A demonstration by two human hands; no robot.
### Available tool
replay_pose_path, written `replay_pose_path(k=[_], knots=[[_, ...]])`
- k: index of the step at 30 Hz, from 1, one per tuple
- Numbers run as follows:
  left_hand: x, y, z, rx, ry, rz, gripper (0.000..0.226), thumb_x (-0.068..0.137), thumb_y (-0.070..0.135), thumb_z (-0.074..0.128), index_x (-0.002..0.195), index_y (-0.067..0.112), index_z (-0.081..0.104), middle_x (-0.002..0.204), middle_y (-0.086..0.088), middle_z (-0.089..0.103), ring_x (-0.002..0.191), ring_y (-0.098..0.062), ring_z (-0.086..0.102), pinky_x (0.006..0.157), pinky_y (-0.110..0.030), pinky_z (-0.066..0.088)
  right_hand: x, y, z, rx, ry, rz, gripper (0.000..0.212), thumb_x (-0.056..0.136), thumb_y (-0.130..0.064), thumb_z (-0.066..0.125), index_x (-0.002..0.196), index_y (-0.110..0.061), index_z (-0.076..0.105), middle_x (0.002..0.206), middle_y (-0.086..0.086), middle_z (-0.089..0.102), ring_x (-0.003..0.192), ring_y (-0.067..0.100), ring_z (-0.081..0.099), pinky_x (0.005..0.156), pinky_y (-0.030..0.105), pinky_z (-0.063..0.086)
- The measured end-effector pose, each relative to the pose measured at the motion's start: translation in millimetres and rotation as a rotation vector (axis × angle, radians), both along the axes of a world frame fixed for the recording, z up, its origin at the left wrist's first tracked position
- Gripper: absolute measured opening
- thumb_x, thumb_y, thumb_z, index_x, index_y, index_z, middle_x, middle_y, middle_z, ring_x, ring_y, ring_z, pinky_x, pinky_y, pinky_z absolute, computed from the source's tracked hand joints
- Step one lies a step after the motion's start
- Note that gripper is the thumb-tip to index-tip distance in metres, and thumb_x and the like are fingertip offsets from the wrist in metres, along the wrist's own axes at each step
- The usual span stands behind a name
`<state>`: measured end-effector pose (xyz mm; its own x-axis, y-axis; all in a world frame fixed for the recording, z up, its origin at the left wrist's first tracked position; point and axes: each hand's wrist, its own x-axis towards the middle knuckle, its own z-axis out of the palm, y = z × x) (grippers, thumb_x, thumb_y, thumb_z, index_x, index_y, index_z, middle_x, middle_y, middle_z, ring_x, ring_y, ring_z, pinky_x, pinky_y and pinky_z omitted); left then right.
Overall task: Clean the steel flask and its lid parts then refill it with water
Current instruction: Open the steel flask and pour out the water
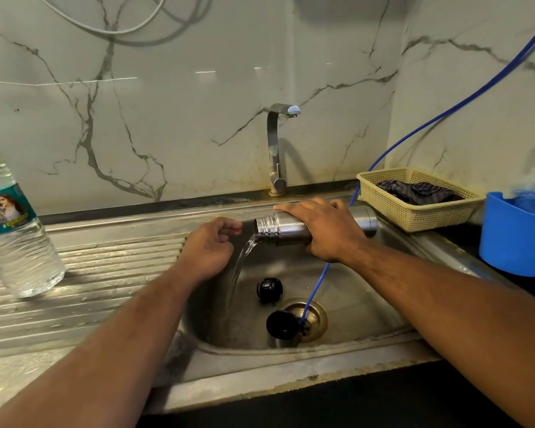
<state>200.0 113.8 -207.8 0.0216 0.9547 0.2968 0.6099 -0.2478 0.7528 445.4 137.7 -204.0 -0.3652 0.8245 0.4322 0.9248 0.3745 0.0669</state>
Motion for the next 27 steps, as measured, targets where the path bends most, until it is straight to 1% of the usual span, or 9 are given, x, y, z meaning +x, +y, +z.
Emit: replay_pose_path(k=[2,4,7,9,11,14,18,22,27], knots=[[0.3,-1.2,0.7,-0.001,0.006,-0.001,0.048,0.086,-0.016,0.049,0.116,0.017,0.066,0.107,0.007,0.07,0.103,-0.002,0.063,0.086,-0.004,0.042,0.7,0.4,0.3,0.003,-0.001,-0.005,0.104,0.077,-0.02,0.081,0.153,-0.052,0.018,0.148,-0.012,0.048,0.131,0.017,0.042,0.106,0.047,0.032],[0.1,-1.8,0.6,-0.008,0.015,-0.004,0.047,0.087,-0.015,0.05,0.116,0.019,0.066,0.107,0.008,0.069,0.102,-0.001,0.062,0.088,-0.005,0.043,1.3,1.1,0.5,0.004,-0.005,-0.009,0.104,0.077,-0.02,0.081,0.153,-0.052,0.018,0.148,-0.012,0.048,0.131,0.017,0.042,0.106,0.047,0.033],[-1.0,1.1,-1.9,-0.013,0.038,-0.003,0.048,0.086,-0.012,0.052,0.108,0.029,0.064,0.106,0.013,0.07,0.108,-0.008,0.064,0.1,-0.02,0.047,2.2,1.9,-0.1,0.007,-0.001,-0.015,0.104,0.078,-0.019,0.08,0.154,-0.052,0.018,0.148,-0.011,0.048,0.131,0.018,0.042,0.106,0.047,0.032],[-1.8,2.7,-2.1,-0.015,0.042,0.004,0.049,0.085,-0.01,0.052,0.104,0.033,0.064,0.106,0.015,0.07,0.109,-0.009,0.064,0.104,-0.026,0.048,2.9,2.1,0.1,0.009,-0.002,-0.015,0.103,0.078,-0.019,0.08,0.154,-0.052,0.017,0.147,-0.011,0.049,0.13,0.018,0.042,0.105,0.046,0.032],[-0.9,1.8,-0.9,-0.022,0.041,0.009,0.047,0.085,-0.01,0.053,0.108,0.03,0.065,0.107,0.016,0.07,0.108,-0.008,0.064,0.104,-0.025,0.048,4.0,1.7,0.9,0.012,-0.003,-0.016,0.103,0.078,-0.018,0.08,0.153,-0.052,0.018,0.146,-0.012,0.049,0.129,0.018,0.043,0.104,0.046,0.032],[-0.1,-0.7,1.5,-0.024,0.032,0.012,0.046,0.087,-0.01,0.052,0.116,0.023,0.067,0.109,0.013,0.069,0.109,-0.006,0.063,0.097,-0.016,0.045,4.2,0.3,1.9,0.015,-0.007,-0.019,0.102,0.078,-0.019,0.079,0.154,-0.051,0.018,0.146,-0.012,0.049,0.129,0.018,0.043,0.105,0.046,0.032],[-1.3,-0.3,1.3,-0.022,0.029,0.011,0.047,0.085,-0.009,0.052,0.114,0.025,0.067,0.108,0.013,0.07,0.109,-0.008,0.063,0.094,-0.015,0.044,3.9,-1.0,2.4,0.012,-0.007,-0.02,0.103,0.078,-0.018,0.079,0.153,-0.051,0.018,0.146,-0.013,0.049,0.129,0.018,0.042,0.105,0.045,0.032],[-2.1,-0.5,0.7,-0.012,0.032,0.013,0.047,0.085,-0.009,0.052,0.115,0.023,0.068,0.109,0.011,0.071,0.109,-0.008,0.063,0.088,-0.008,0.042,4.4,-0.9,2.6,0.011,-0.01,-0.019,0.104,0.077,-0.018,0.08,0.153,-0.052,0.017,0.146,-0.014,0.049,0.128,0.018,0.043,0.104,0.045,0.032],[-1.7,-1.8,1.2,-0.017,0.029,0.014,0.046,0.086,-0.009,0.053,0.117,0.022,0.068,0.109,0.01,0.07,0.11,-0.011,0.062,0.092,-0.014,0.044,5.0,-1.3,3.7,0.009,0.001,-0.017,0.103,0.078,-0.019,0.079,0.154,-0.052,0.018,0.147,-0.012,0.048,0.13,0.018,0.042,0.106,0.046,0.031]])
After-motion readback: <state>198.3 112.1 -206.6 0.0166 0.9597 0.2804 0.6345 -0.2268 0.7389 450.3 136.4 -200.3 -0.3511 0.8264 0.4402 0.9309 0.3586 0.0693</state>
